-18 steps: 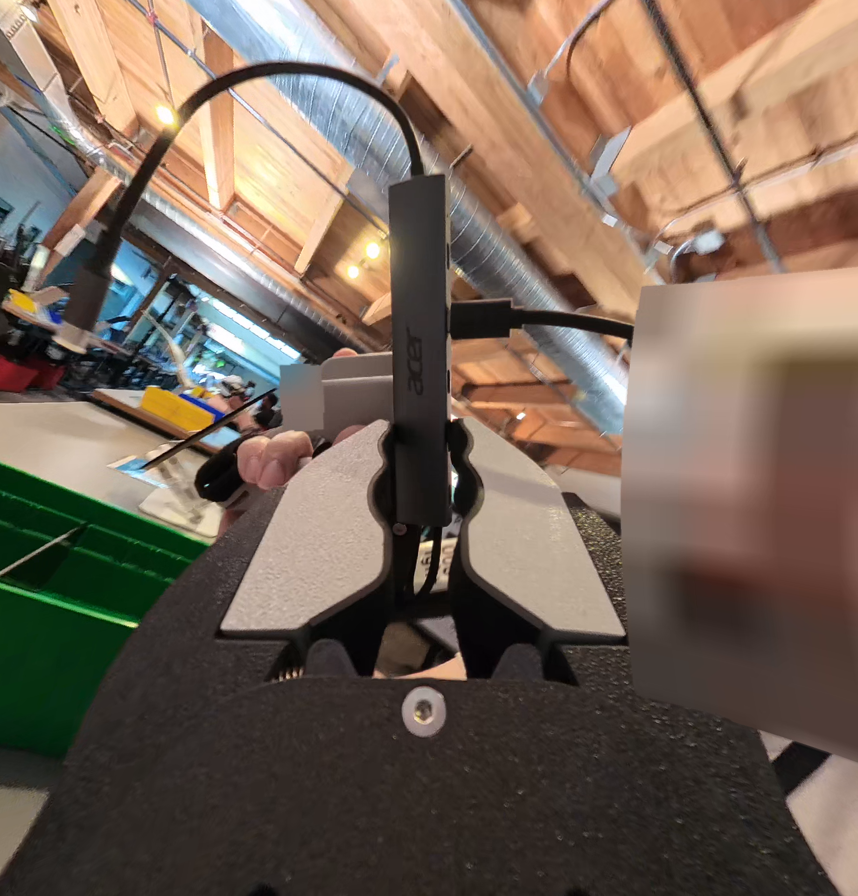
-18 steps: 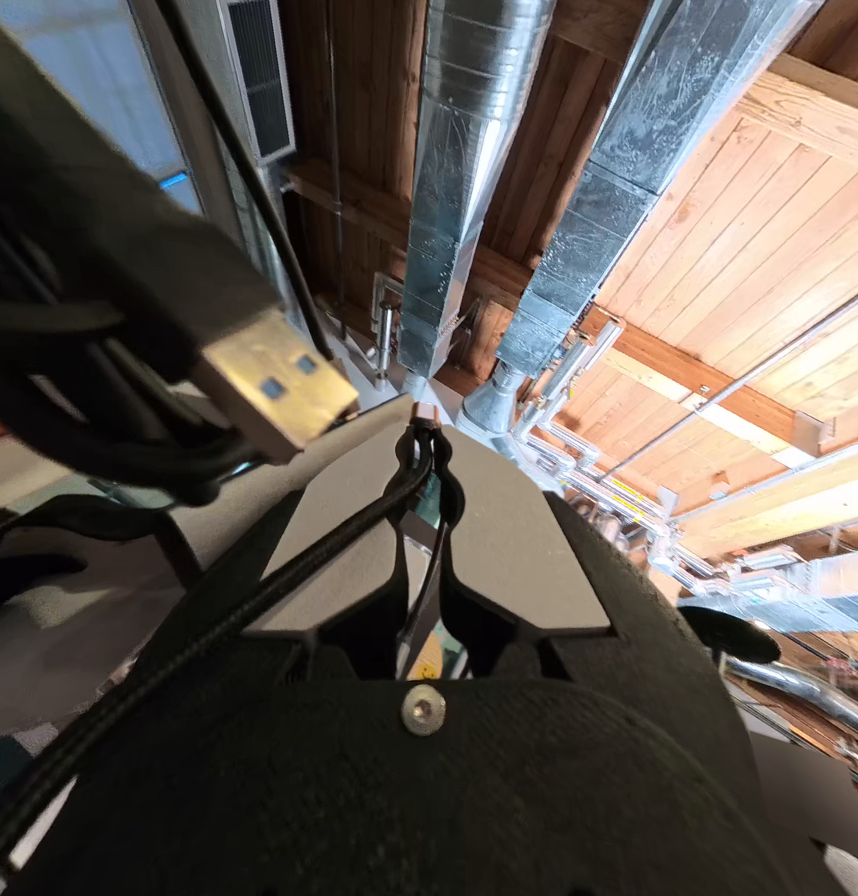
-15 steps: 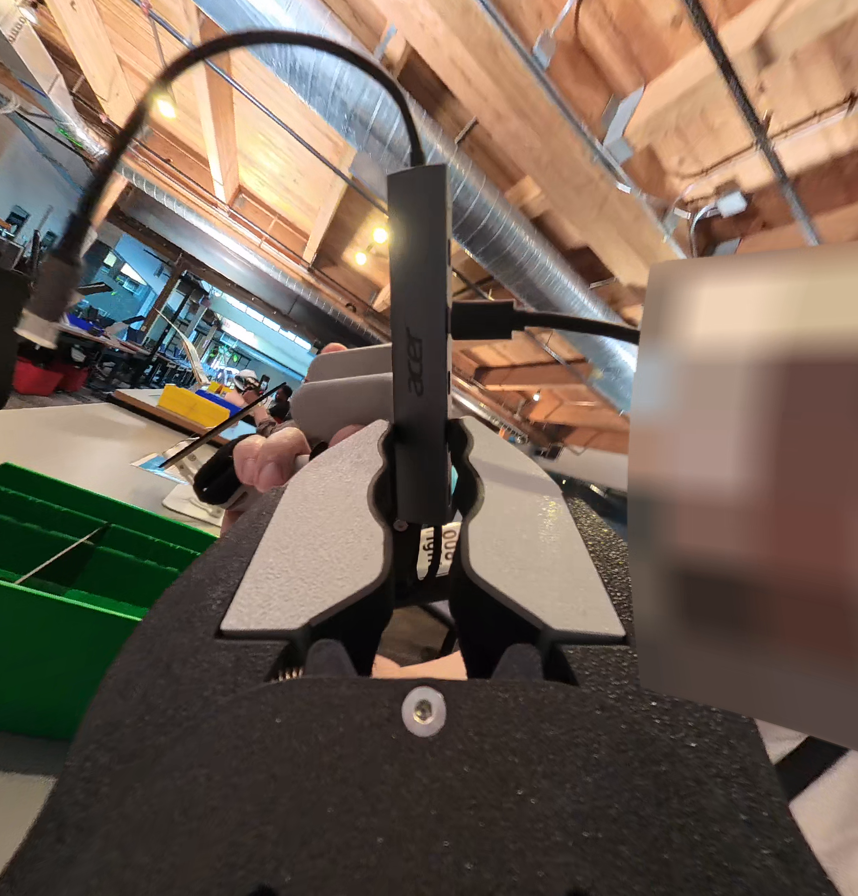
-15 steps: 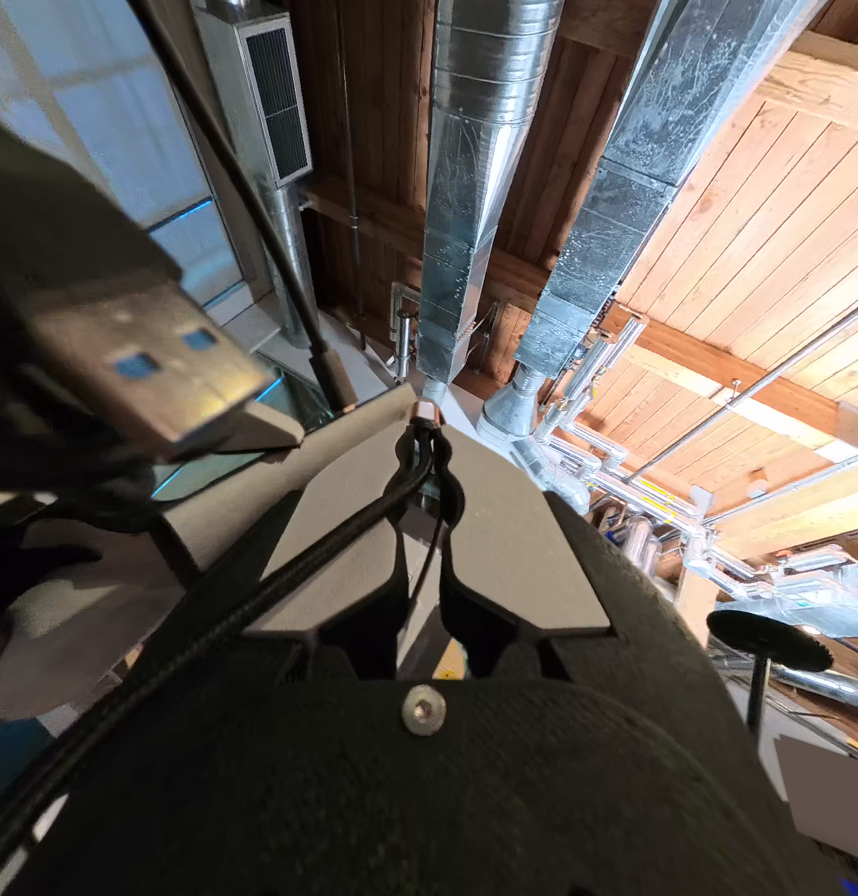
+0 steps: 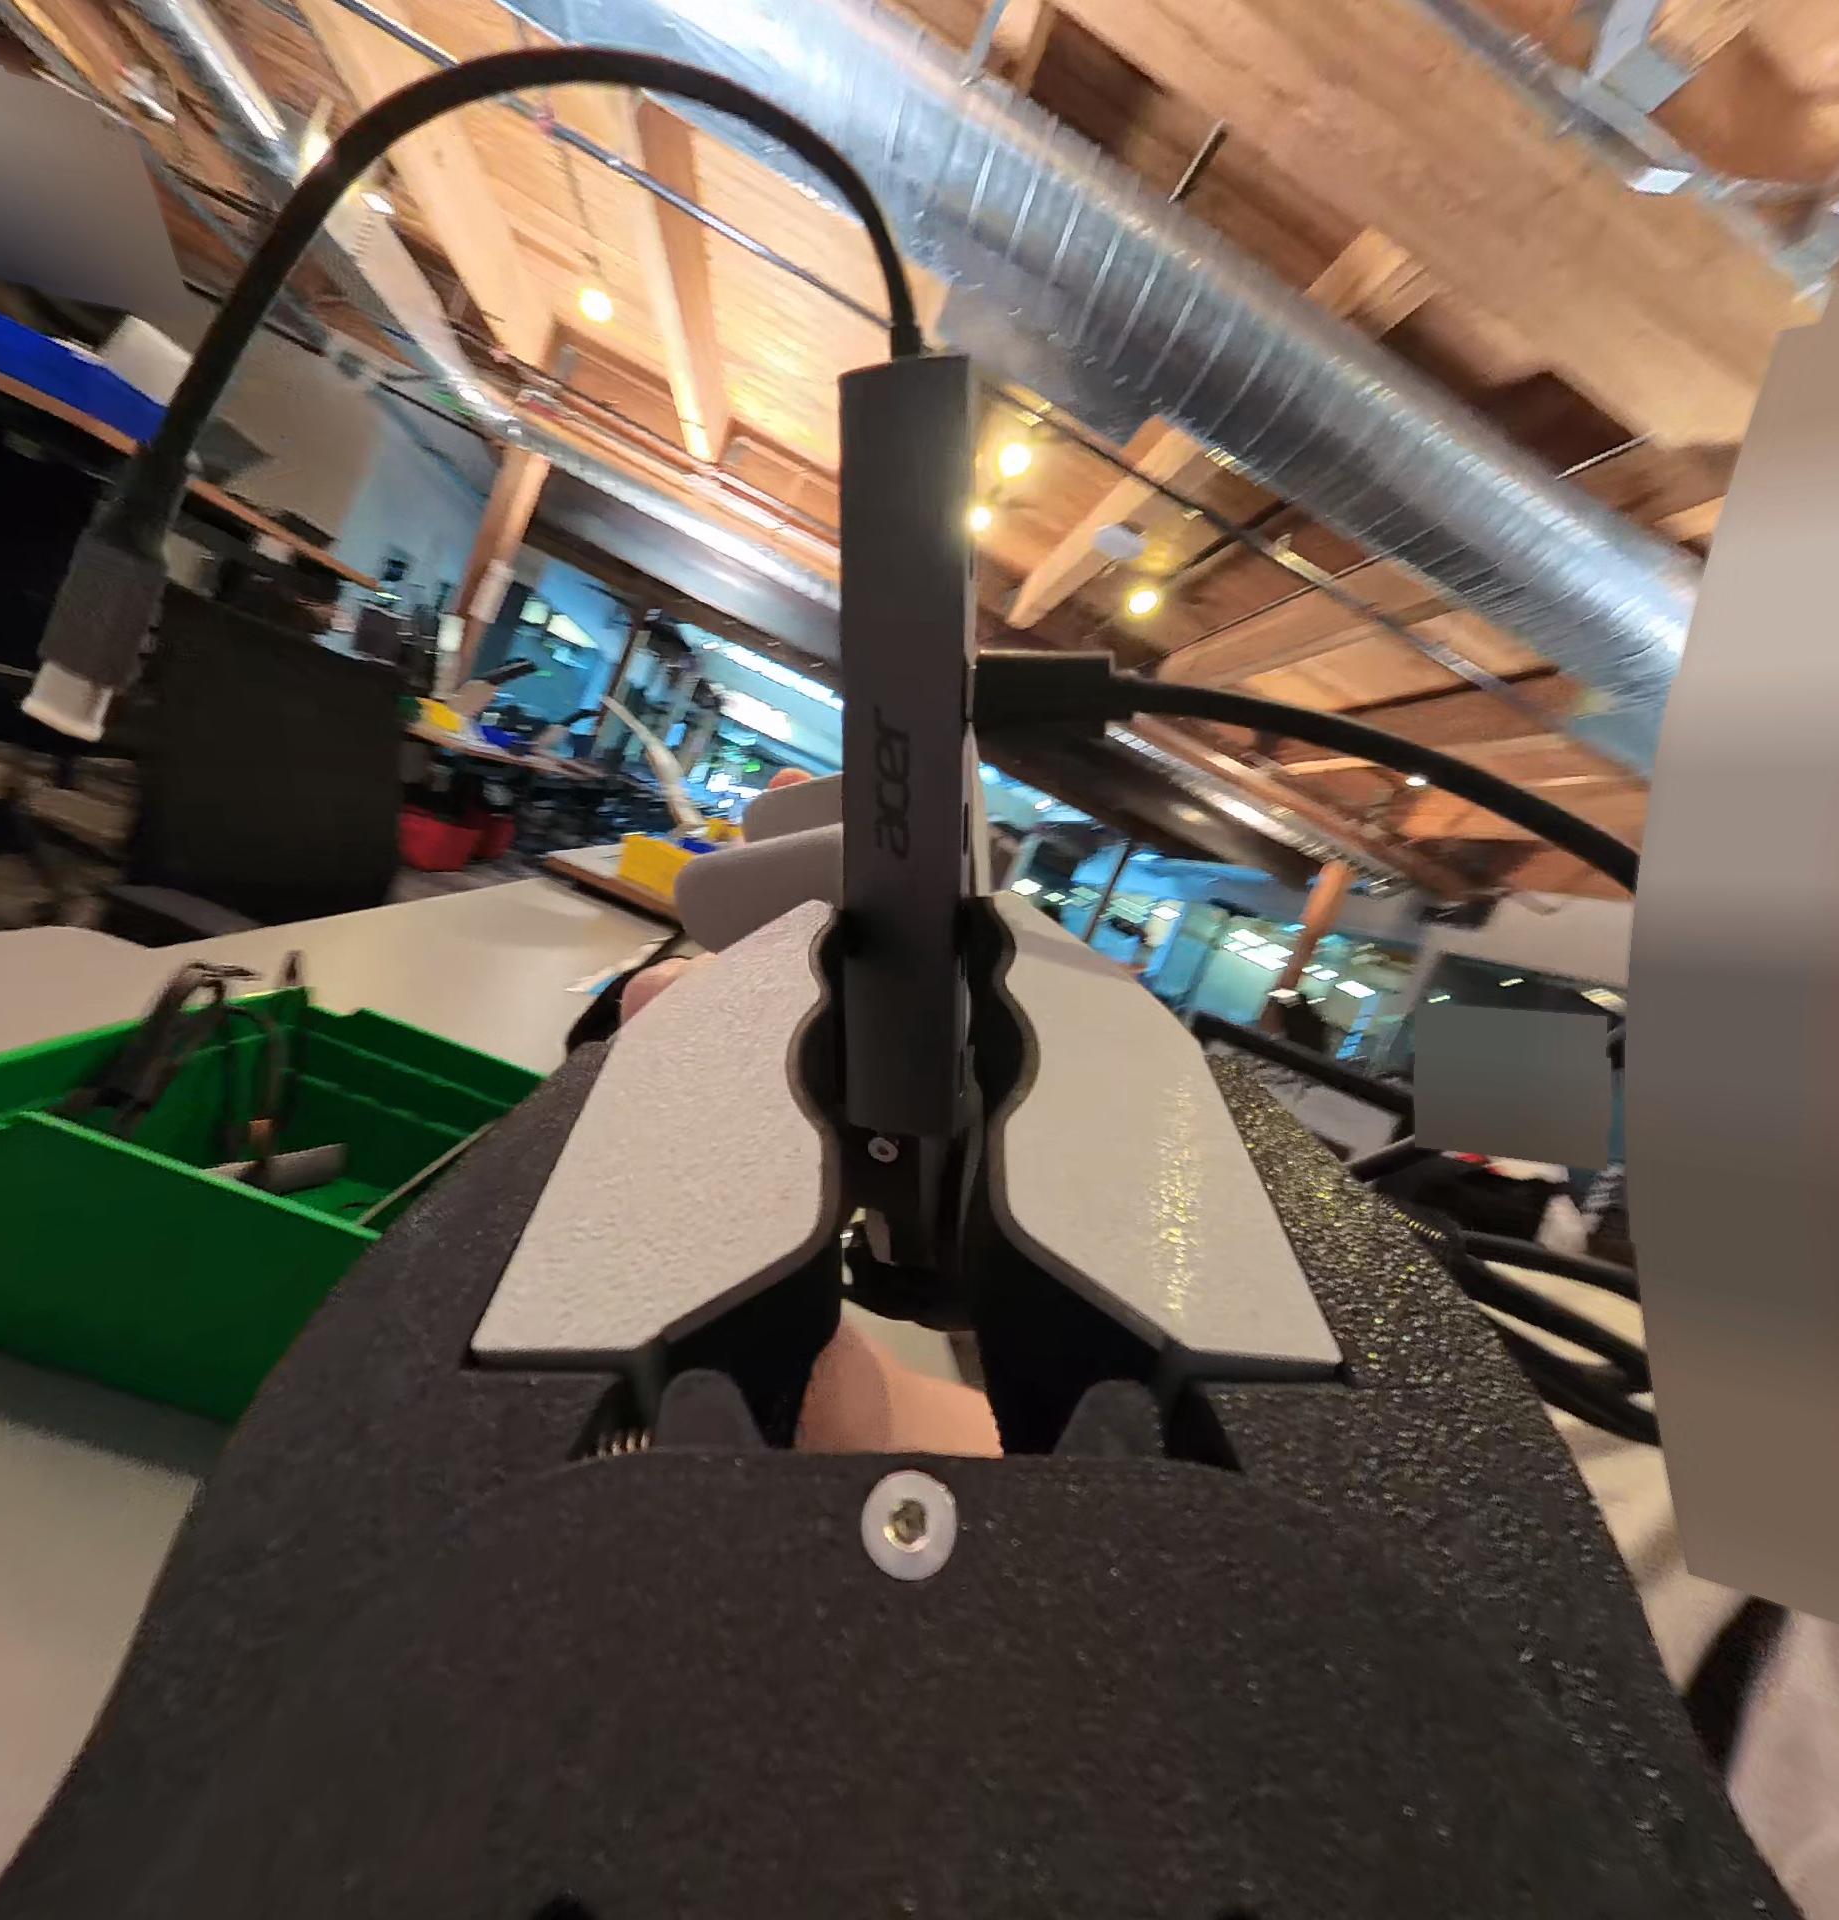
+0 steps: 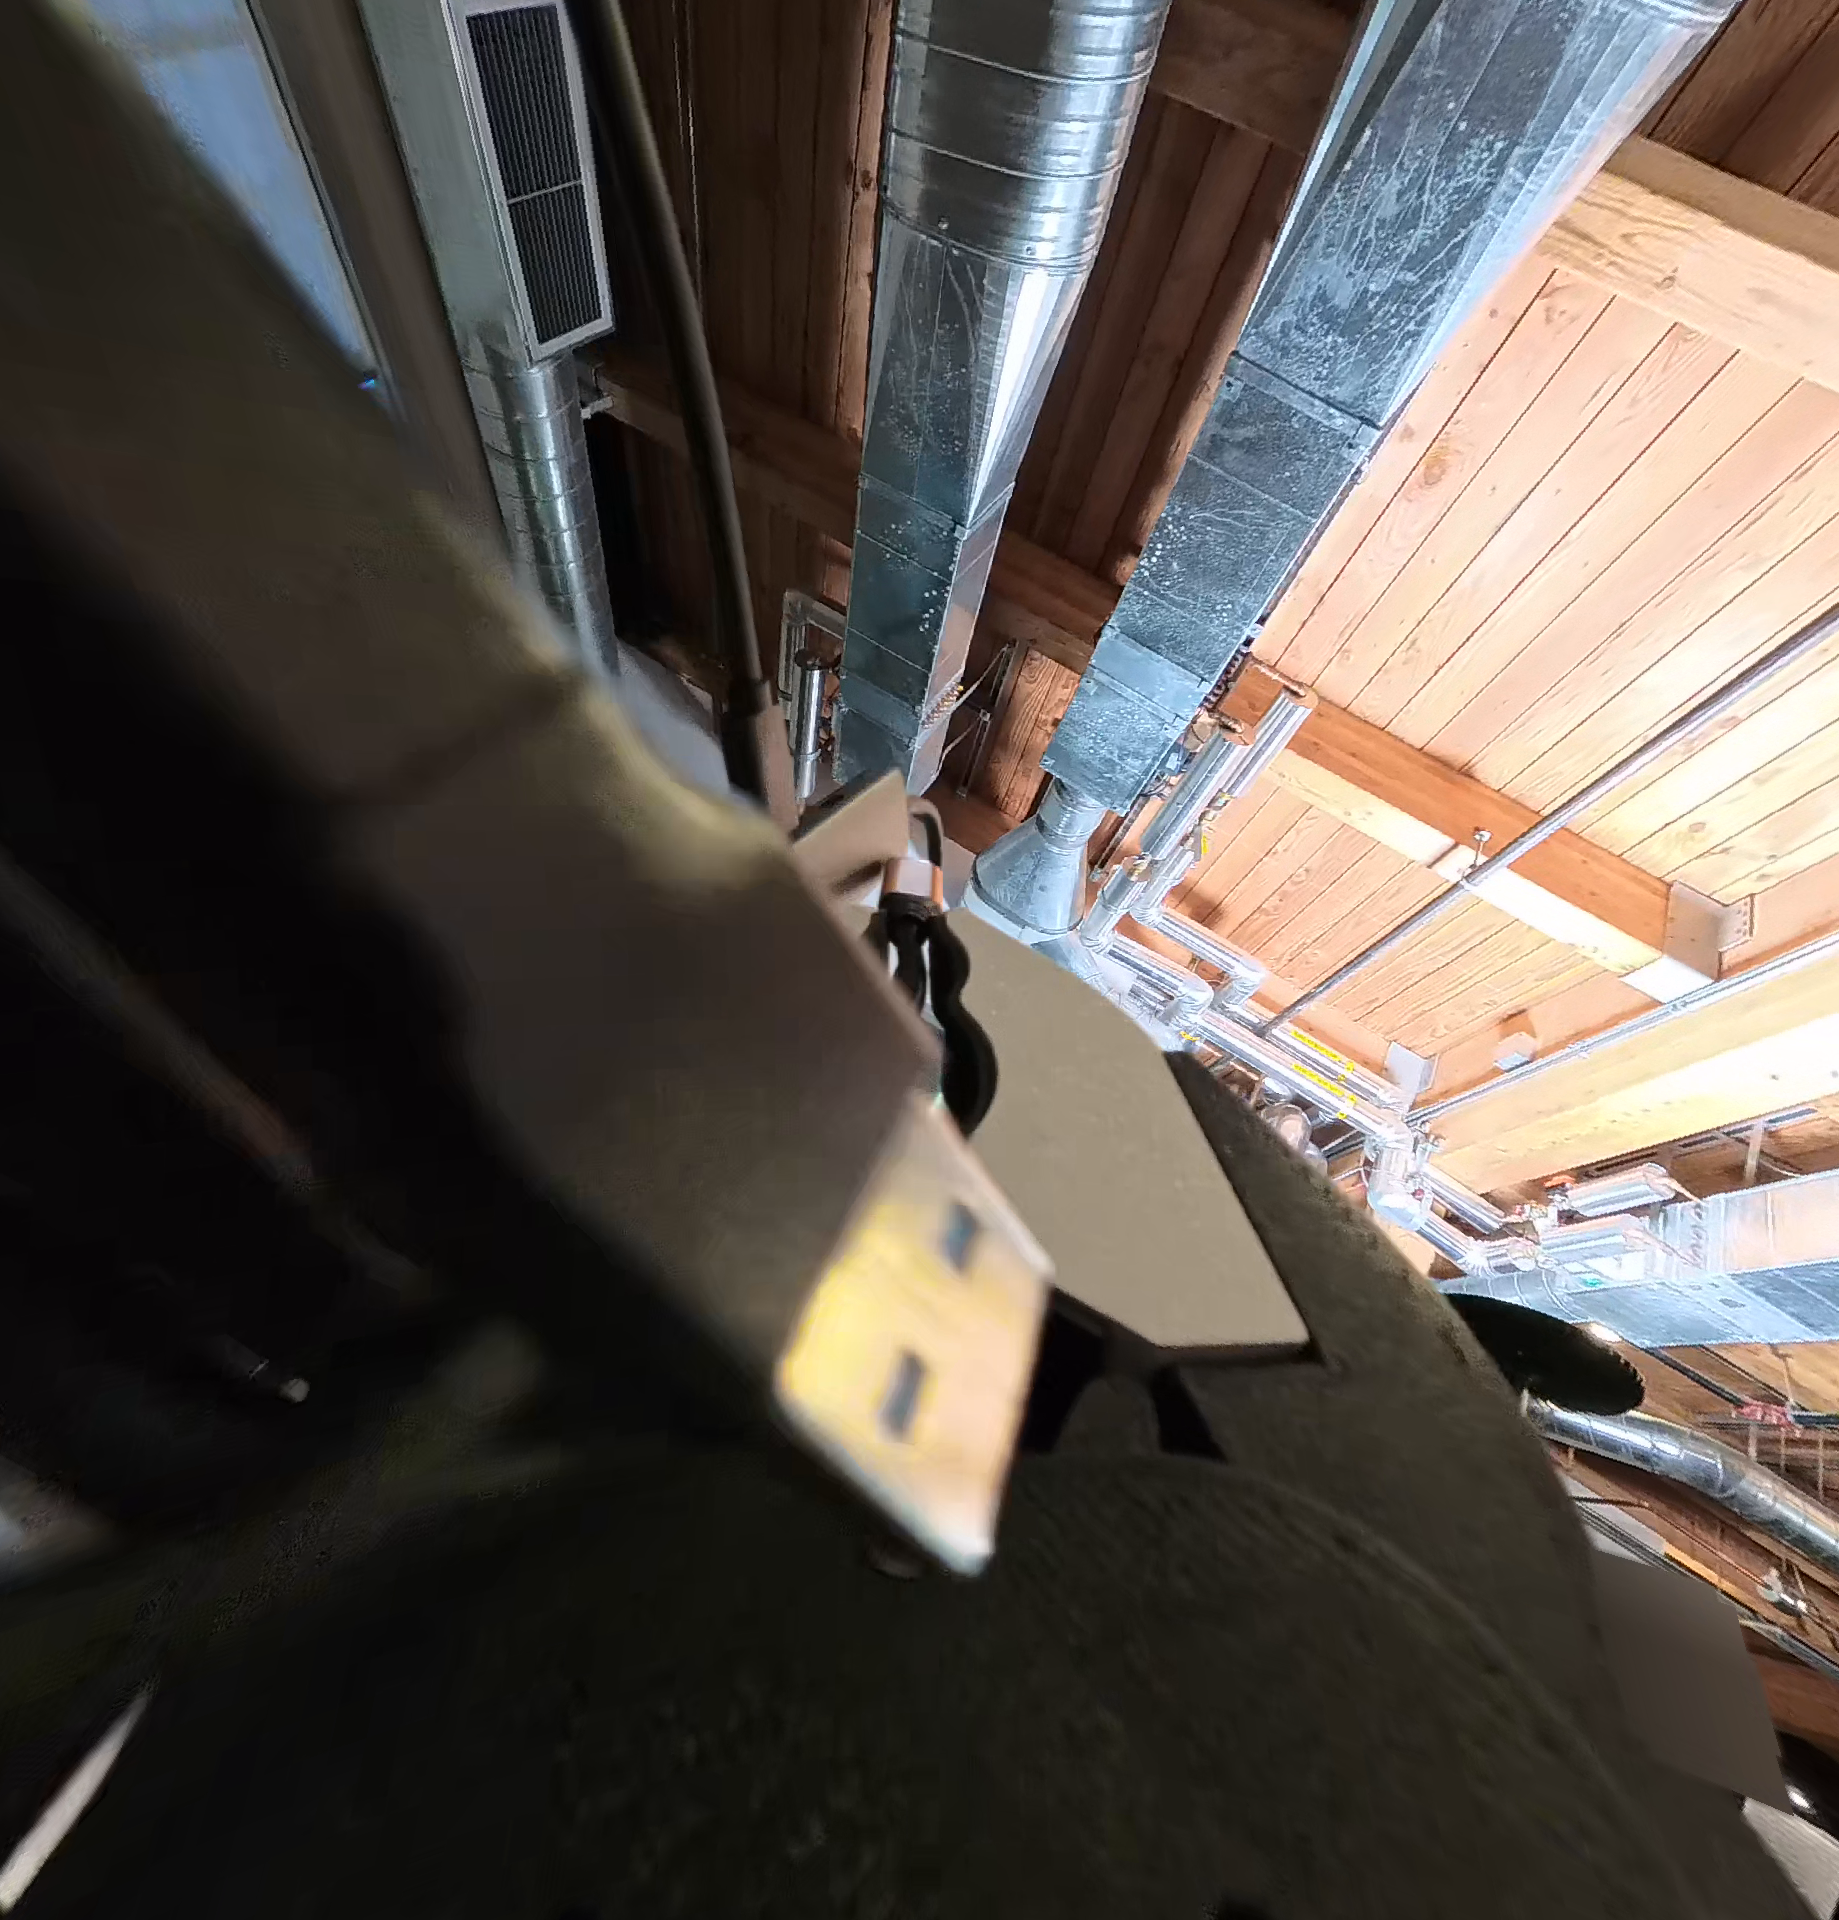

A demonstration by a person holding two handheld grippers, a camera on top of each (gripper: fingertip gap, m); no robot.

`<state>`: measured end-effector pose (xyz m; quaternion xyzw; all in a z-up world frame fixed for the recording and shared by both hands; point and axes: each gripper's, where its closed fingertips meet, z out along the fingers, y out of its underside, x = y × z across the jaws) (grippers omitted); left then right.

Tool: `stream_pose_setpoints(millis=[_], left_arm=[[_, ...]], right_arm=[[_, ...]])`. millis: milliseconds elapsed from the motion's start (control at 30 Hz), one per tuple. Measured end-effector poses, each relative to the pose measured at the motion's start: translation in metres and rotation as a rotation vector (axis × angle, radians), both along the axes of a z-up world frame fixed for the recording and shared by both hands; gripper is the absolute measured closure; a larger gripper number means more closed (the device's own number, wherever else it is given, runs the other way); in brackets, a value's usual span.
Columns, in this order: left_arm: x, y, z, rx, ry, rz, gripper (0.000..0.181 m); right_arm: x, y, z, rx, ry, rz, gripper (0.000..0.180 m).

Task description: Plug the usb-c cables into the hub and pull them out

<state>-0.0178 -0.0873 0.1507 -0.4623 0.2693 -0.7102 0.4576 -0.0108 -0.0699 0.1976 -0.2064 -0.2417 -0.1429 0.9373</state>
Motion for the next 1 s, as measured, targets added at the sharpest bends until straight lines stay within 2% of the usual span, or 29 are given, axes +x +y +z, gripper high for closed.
stream_pose_setpoints(millis=[467,567,733,1000], left_arm=[[0.007,0.003,-0.003,0.103,0.127,0.179,0.159],[0.004,0.004,-0.001,0.118,0.135,0.191,0.159],[0.000,0.012,-0.003,0.212,0.226,0.321,0.160],[-0.016,0.029,-0.002,0.262,0.286,0.451,0.160]], right_arm=[[-0.003,0.000,-0.003,-0.011,-0.022,0.062,0.172],[-0.006,0.002,-0.003,-0.039,-0.034,0.095,0.172],[-0.011,0.012,-0.008,-0.107,-0.072,0.116,0.172],[-0.001,0.022,-0.003,-0.234,-0.012,0.254,0.172]])
